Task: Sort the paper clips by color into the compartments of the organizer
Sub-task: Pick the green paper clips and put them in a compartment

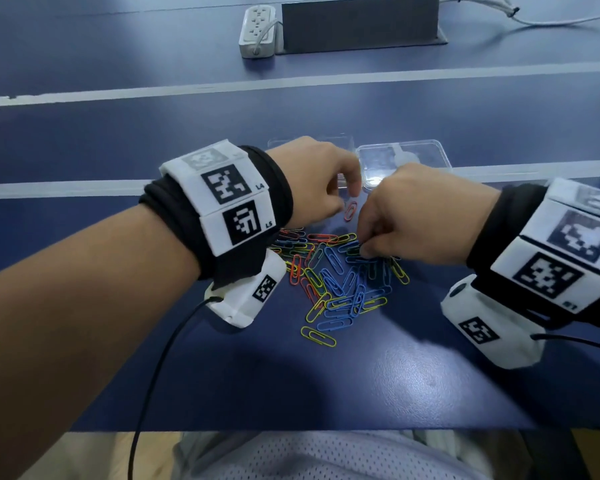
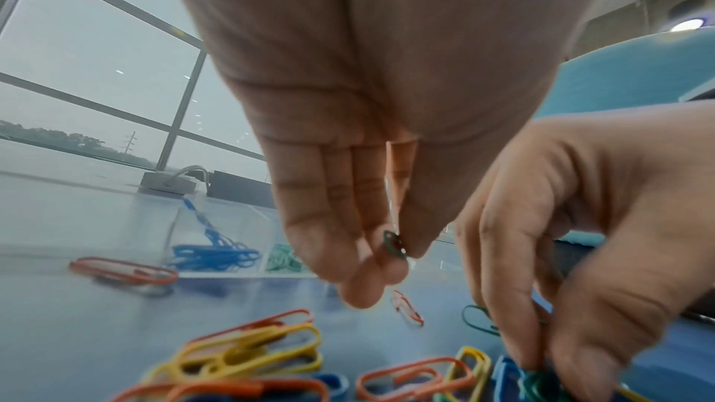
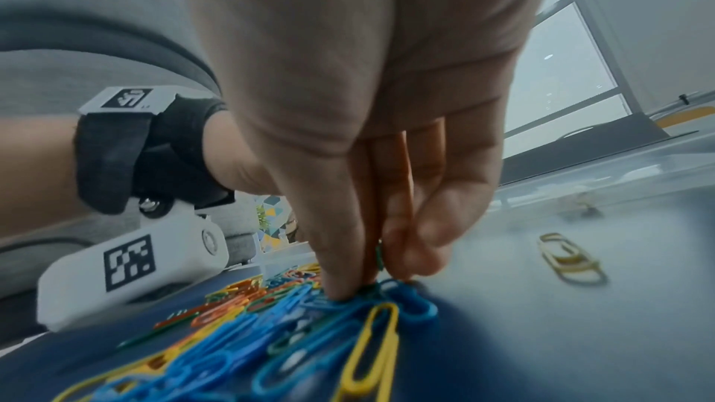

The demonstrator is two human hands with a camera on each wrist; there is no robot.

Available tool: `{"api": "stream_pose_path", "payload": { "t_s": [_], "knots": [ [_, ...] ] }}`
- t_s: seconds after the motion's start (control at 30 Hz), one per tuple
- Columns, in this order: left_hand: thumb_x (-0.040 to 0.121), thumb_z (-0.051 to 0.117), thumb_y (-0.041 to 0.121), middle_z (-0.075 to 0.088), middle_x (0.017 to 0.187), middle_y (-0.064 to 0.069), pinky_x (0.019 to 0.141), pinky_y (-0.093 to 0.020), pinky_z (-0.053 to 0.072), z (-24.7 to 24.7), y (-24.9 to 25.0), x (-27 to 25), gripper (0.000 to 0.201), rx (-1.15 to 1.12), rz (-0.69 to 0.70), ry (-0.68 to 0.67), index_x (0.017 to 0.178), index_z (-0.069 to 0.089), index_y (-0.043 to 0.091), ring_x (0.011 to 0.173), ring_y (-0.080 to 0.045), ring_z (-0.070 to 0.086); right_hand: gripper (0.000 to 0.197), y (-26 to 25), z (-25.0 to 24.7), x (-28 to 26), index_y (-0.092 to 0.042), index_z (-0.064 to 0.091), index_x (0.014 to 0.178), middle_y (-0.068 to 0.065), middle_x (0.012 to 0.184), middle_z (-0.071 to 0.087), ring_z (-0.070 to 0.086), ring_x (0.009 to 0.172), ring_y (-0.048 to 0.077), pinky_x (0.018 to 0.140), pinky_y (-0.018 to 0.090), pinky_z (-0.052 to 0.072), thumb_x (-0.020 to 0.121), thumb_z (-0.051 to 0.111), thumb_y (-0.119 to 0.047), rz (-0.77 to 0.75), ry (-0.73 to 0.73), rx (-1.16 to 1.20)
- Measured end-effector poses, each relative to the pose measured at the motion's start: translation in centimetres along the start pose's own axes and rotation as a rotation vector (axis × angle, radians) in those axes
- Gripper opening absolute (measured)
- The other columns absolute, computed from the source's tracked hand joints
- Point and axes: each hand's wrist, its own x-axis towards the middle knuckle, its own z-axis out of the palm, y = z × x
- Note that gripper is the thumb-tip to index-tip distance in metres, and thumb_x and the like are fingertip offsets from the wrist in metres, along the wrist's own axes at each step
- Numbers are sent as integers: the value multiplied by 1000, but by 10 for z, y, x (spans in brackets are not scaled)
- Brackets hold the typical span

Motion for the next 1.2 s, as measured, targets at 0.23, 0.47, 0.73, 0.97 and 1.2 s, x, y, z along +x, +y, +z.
{"api": "stream_pose_path", "payload": {
  "t_s": [0.23, 0.47, 0.73, 0.97, 1.2],
  "knots": [
    [78, 52, 12, 53, 63, 11, 61, -21, 36, 0, -13, -20, 12, -4, -65, -45, 79, 57, 23, 58, 1, 46, 6, 3, -3, 0, -20, 68, 67, -20, 48, 43, 44, 50, -1, 69, 22, 47, 71, 64, -21, -5, 25, 60],
    [79, 55, 23, 55, 59, 10, 61, -17, 41, 3, -21, -35, 9, 30, -66, -120, 78, 63, 27, 57, 0, 49, 25, 8, 0, -15, -31, 64, 93, -8, 65, 63, 48, 55, 10, 67, 28, 47, 76, 54, -16, -90, -39, 78],
    [77, 66, 40, 45, 56, 12, 67, -24, 42, 9, -12, -26, 20, 156, -27, -101, 79, 69, 20, 57, -9, 45, 40, 2, 0, -22, -26, 75, 83, -7, 80, 69, 55, 67, 15, 68, 23, 42, 71, 37, -27, -128, -109, -40],
    [78, 66, 34, 48, 56, 14, 68, -23, 43, 8, -12, -22, 15, 124, -19, -102, 86, 71, 22, 57, -7, 47, 30, -6, 2, -16, -27, 72, 93, -1, 93, 67, 59, 92, 20, 83, 36, 49, 84, 52, -48, -112, -166, -243],
    [69, 71, 51, 59, 76, 1, 74, -30, 49, 10, -8, -22, 37, 186, -21, -127, 86, 73, 18, 73, -16, 48, 26, -3, -2, -11, -31, 72, 93, -2, 92, 66, 59, 94, 20, 79, 38, 52, 77, 62, -49, -59, -149, -232]
  ]
}}
